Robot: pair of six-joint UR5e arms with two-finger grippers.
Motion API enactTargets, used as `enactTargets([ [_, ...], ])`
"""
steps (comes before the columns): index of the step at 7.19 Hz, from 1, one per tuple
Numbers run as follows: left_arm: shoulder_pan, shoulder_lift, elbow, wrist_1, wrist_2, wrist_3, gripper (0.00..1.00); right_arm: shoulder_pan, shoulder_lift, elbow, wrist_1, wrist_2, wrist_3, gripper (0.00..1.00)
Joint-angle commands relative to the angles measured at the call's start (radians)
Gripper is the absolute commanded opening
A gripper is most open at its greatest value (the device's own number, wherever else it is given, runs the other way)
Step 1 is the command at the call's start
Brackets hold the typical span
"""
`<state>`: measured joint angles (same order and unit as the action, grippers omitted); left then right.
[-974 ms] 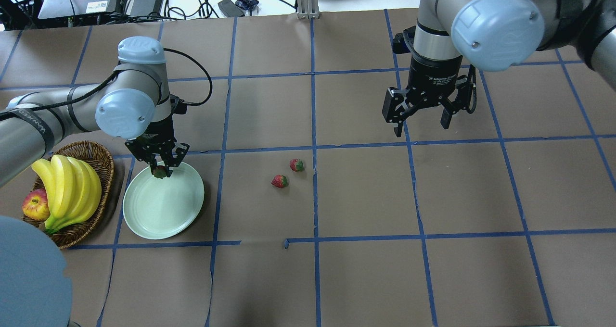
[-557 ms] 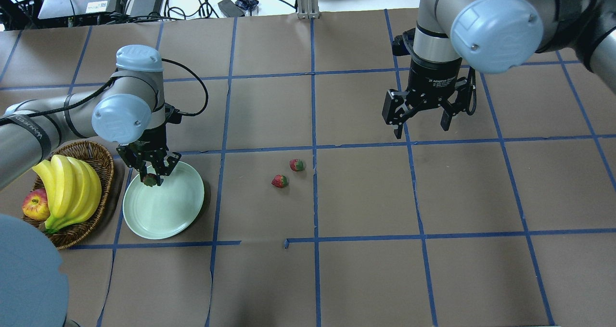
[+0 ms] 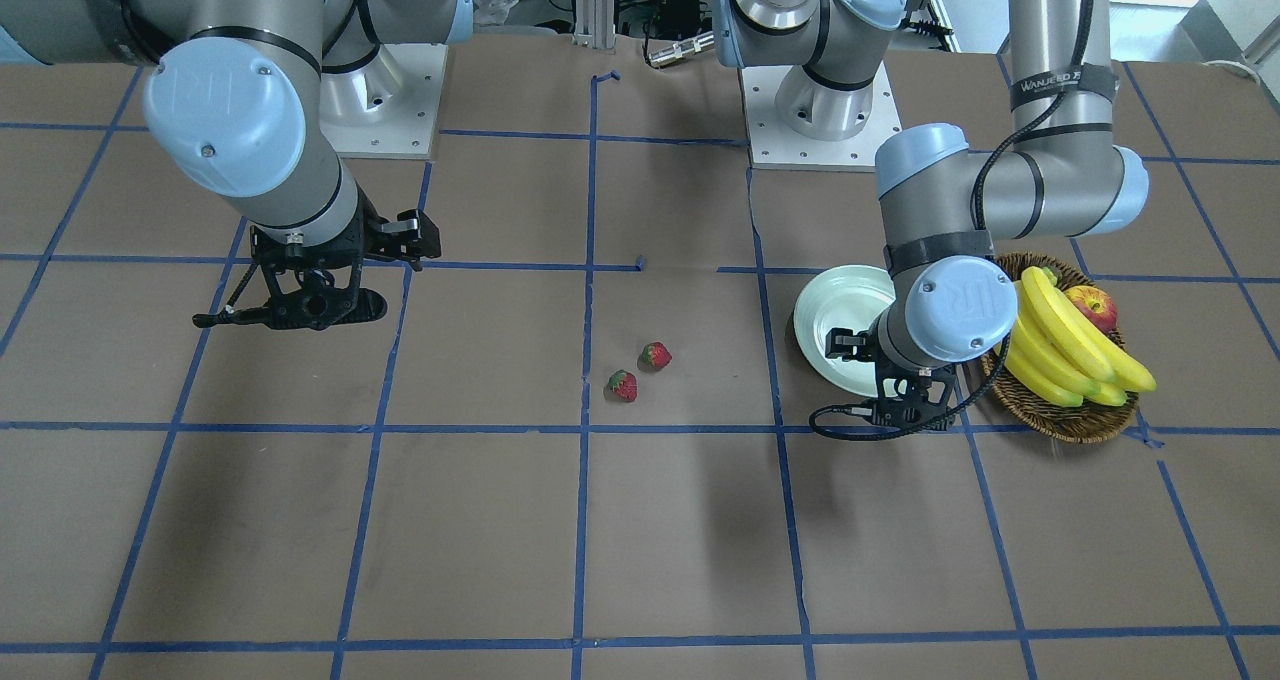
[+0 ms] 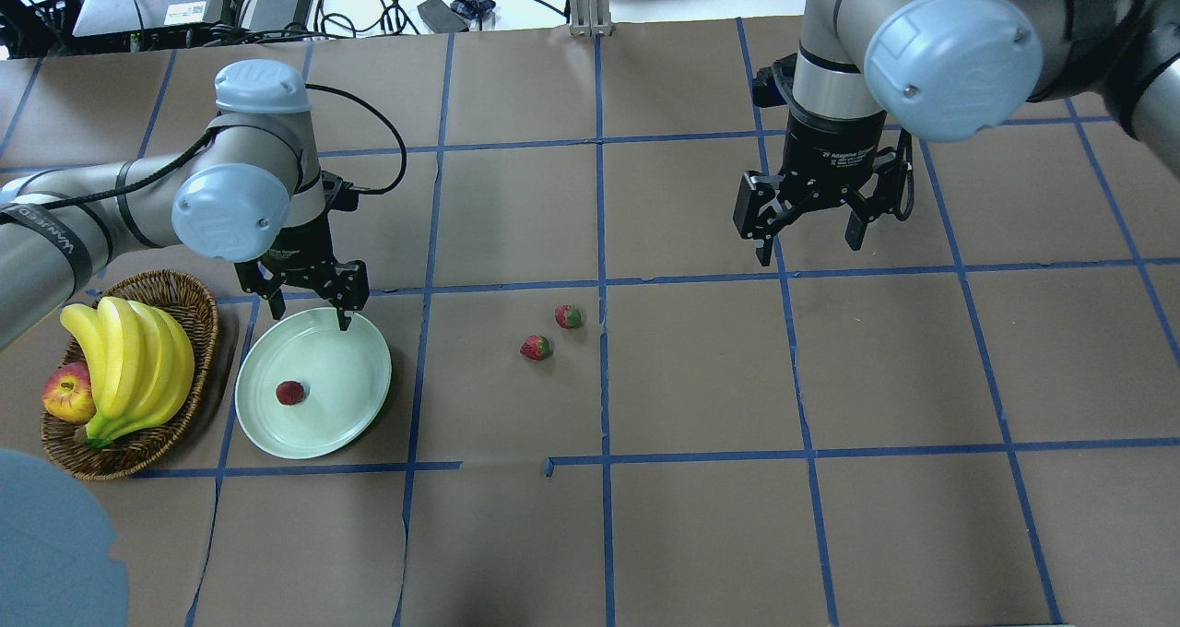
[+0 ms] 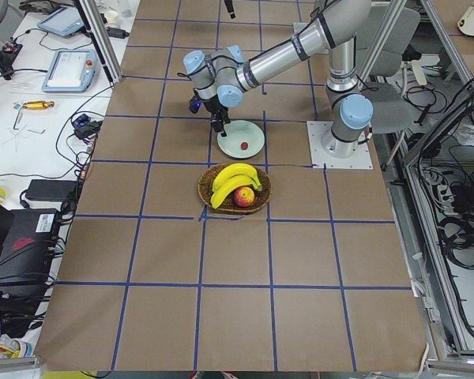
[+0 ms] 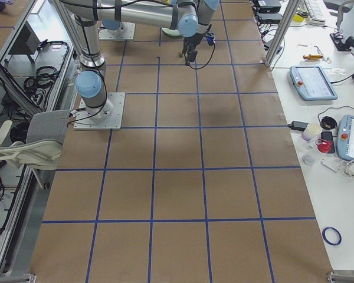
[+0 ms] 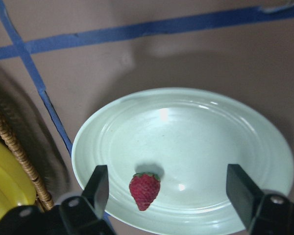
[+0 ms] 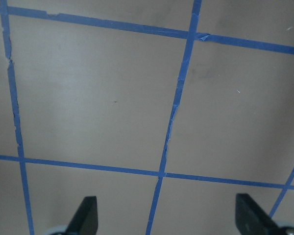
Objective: Collect all strawberries into plate
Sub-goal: 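Move the left gripper back over the two remaining strawberries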
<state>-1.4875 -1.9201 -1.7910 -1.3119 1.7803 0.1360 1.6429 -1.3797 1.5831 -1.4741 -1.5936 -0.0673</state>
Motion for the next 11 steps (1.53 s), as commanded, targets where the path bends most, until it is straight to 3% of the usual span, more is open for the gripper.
enactTargets([
  [1,-0.089,-0.014,0.032,0.031,-0.067,-0.177,0.89,-0.001,0.002,0.002,0.000,0.001,-0.003,1.00],
  [4,-0.148,-0.014,0.029,0.034,-0.168,-0.187,0.89,0.002,-0.002,-0.002,-0.012,0.004,0.024,1.00],
  [5,-0.148,-0.016,0.028,0.036,-0.170,-0.187,0.89,0.002,-0.004,0.000,-0.005,-0.011,0.027,1.00],
  [6,-0.146,-0.023,0.027,0.036,-0.171,-0.182,0.89,0.000,-0.013,-0.005,0.003,-0.082,0.033,1.00],
  [8,-0.154,-0.025,0.029,0.063,-0.173,-0.209,0.92,0.002,-0.012,0.012,-0.002,-0.082,0.049,1.00],
  [9,-0.169,-0.031,0.027,0.109,-0.197,-0.301,0.92,-0.001,-0.001,0.015,-0.005,-0.081,0.035,1.00],
  [10,-0.209,-0.031,0.028,0.172,-0.326,-0.493,1.00,-0.005,-0.001,0.014,-0.011,-0.081,0.020,1.00],
  [11,-0.241,-0.033,0.027,0.180,-0.337,-0.592,1.00,-0.009,-0.001,0.014,-0.017,-0.086,0.018,1.00],
])
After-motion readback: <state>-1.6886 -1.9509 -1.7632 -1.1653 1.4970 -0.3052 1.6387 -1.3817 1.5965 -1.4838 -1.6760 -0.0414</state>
